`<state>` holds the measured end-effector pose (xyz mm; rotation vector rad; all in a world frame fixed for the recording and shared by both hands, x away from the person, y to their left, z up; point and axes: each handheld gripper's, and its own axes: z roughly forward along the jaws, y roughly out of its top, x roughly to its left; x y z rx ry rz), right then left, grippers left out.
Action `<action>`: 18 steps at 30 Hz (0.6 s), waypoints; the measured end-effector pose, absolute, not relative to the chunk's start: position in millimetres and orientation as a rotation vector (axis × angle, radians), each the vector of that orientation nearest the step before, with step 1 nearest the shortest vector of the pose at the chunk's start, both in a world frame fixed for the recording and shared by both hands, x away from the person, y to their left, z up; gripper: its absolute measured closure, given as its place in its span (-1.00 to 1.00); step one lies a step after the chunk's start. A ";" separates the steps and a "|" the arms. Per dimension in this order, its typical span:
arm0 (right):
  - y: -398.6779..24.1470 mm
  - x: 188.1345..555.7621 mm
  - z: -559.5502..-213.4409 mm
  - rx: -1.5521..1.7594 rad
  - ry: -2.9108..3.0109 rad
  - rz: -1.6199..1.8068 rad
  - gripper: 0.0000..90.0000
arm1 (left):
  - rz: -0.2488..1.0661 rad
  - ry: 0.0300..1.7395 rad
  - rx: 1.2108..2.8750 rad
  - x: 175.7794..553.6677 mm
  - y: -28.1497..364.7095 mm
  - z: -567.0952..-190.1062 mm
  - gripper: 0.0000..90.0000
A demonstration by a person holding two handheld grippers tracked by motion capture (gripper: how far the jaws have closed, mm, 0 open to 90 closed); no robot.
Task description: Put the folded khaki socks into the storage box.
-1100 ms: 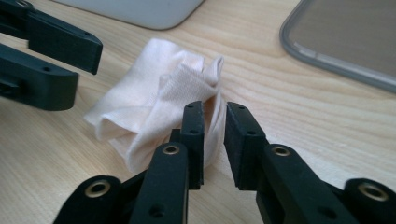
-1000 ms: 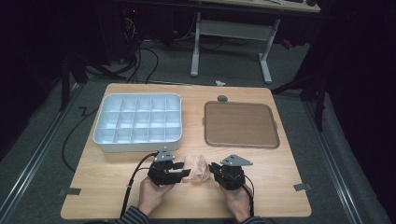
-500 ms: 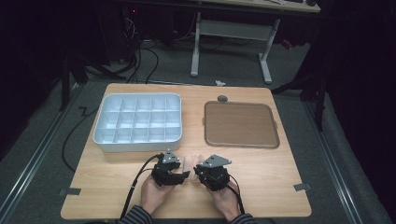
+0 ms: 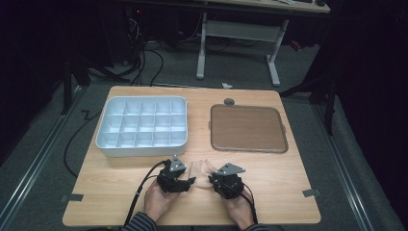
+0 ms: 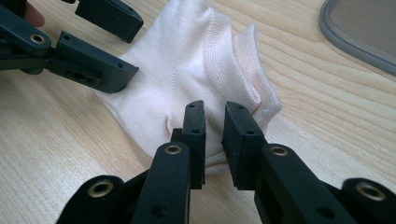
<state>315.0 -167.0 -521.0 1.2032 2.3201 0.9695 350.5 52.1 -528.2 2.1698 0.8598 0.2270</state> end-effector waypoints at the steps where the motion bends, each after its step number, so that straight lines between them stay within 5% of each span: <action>1: -167.1 314.9 -521.2 1.203 2.318 0.969 0.75 | 0.229 0.860 2.170 350.4 52.0 -528.2 0.00; 18: -169.6 313.3 -524.1 1.173 2.284 0.960 0.66 | 0.232 0.877 2.164 350.0 51.2 -528.1 0.01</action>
